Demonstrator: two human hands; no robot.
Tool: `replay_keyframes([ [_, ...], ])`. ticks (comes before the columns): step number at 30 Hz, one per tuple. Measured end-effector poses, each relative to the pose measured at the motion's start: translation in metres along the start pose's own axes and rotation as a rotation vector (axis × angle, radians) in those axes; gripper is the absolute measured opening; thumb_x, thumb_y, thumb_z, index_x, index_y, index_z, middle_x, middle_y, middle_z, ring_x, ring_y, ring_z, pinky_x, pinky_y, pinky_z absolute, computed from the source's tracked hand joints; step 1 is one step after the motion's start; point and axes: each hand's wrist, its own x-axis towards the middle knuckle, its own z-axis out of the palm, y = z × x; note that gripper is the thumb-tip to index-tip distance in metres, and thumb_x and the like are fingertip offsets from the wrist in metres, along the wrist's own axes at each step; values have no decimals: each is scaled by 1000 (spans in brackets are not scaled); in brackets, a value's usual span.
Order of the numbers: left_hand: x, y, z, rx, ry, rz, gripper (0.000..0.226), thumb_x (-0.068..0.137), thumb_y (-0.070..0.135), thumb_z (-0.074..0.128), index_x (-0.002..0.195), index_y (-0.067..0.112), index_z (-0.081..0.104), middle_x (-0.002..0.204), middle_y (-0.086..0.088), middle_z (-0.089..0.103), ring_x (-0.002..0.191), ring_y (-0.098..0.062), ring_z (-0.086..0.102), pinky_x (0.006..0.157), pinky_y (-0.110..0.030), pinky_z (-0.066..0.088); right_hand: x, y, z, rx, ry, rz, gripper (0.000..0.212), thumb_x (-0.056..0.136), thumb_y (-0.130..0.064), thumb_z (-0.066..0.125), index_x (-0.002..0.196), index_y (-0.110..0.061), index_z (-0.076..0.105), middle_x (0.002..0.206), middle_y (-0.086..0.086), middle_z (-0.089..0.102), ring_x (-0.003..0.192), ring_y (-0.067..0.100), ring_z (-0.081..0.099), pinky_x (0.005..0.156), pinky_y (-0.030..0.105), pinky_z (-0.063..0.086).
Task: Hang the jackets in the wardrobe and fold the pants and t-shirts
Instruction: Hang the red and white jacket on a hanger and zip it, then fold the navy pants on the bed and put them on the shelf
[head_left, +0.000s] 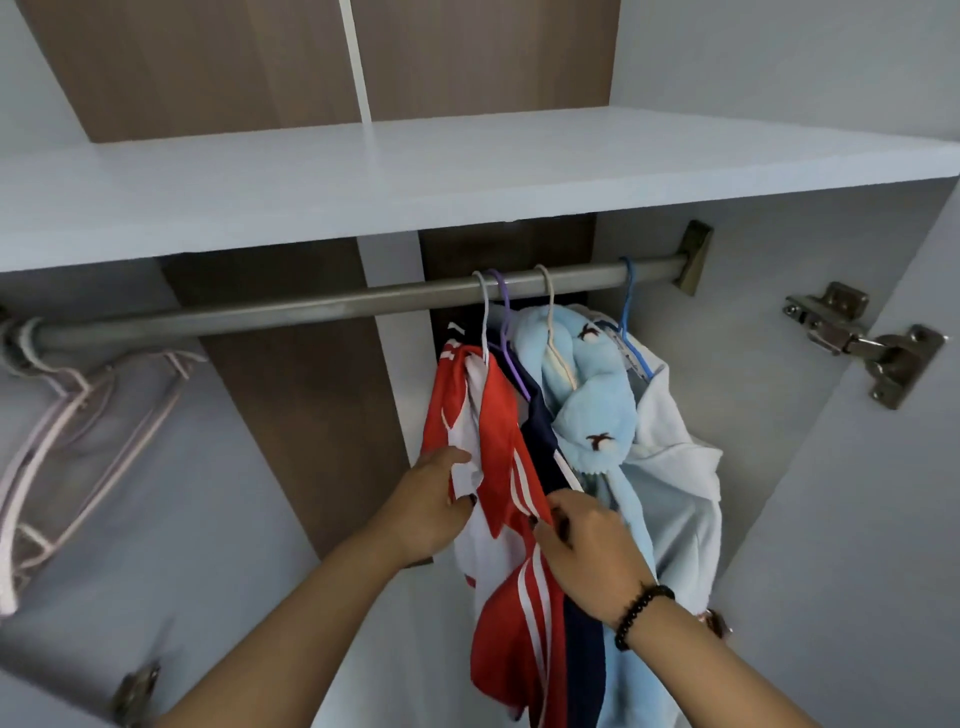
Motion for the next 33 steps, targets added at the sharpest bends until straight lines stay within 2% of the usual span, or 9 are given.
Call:
replay_keyframes([
  [2,-14,4,9,37,-24,12,52,94,27,60,142,24,41,145,5,44,129,-11,45,111,-24,35,-12,3,-2,-54,-54,8,8,92,-23,53,88,-17,57,81,-7,56,65,3,51,62,22,47],
  [4,-28,10,15,62,-46,26,52,94,26,60,142,25,42,146,5,43,130,-12,45,111,-27,37,-26,4,-7,-109,-106,34,10,92,-28,52,98,-20,56,93,-7,58,75,6,56,69,28,53],
  [8,-54,25,27,135,-90,86,46,95,22,57,140,22,44,144,4,43,126,-13,46,104,-19,39,-58,2,-20,-279,-202,88,39,95,-37,48,130,-19,45,125,-2,49,111,16,53,90,31,50],
  [10,-69,34,34,148,-113,109,43,96,18,54,138,20,44,143,2,43,127,-12,44,99,-15,35,-79,2,-25,-351,-230,117,49,96,-41,45,138,-18,37,133,0,45,120,19,48,96,32,46],
  [15,-124,56,53,127,-168,168,48,96,17,51,143,19,38,150,1,35,135,-14,38,101,-16,30,-144,-6,-36,-441,-246,210,54,95,-45,45,140,-16,36,138,2,43,126,22,43,101,32,41],
  [20,-205,68,82,146,-245,230,49,96,20,52,142,20,38,145,0,41,127,-17,46,105,-26,39,-236,-23,-45,-480,-201,311,59,93,-50,45,141,-17,36,141,2,41,127,23,43,102,34,40],
  [25,-286,87,113,207,-370,301,50,96,20,52,143,17,38,147,2,39,126,-16,46,102,-19,35,-343,-33,-66,-452,-208,437,70,93,-51,47,149,-16,24,151,2,30,137,22,33,109,33,35],
  [27,-313,99,127,226,-416,316,49,95,22,52,143,19,39,147,2,39,127,-16,46,104,-22,36,-382,-33,-76,-426,-222,489,72,92,-51,47,150,-16,21,153,1,27,138,20,32,110,32,34],
  [33,-372,140,173,337,-528,425,48,95,25,49,142,20,39,148,3,36,132,-17,41,105,-31,37,-476,-21,-111,-379,-147,646,70,91,-49,52,149,-17,27,150,0,33,133,18,40,107,30,38],
])
